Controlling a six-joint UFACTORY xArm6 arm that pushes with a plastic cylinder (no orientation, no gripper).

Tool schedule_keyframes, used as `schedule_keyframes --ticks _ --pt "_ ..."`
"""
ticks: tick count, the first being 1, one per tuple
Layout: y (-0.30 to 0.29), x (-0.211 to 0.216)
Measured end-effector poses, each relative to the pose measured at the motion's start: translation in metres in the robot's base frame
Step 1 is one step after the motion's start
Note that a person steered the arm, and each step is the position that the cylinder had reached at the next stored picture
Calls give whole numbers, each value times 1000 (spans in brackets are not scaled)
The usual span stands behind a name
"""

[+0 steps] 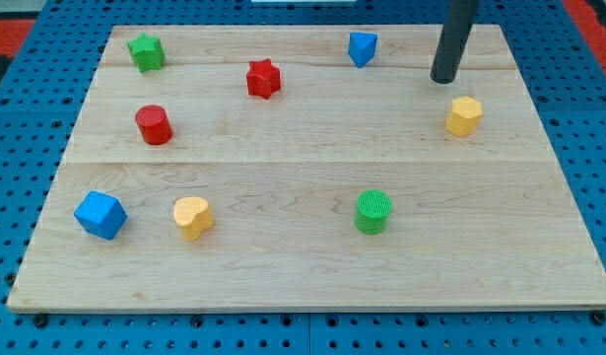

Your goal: Move the yellow hexagon diagonally to the green circle

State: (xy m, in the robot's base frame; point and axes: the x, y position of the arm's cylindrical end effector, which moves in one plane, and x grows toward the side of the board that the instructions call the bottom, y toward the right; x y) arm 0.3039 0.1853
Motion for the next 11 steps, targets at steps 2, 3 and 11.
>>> schedule_keyframes --ticks 2,3,11 --pt "45 3" --pt "45 46" --pt "13 33"
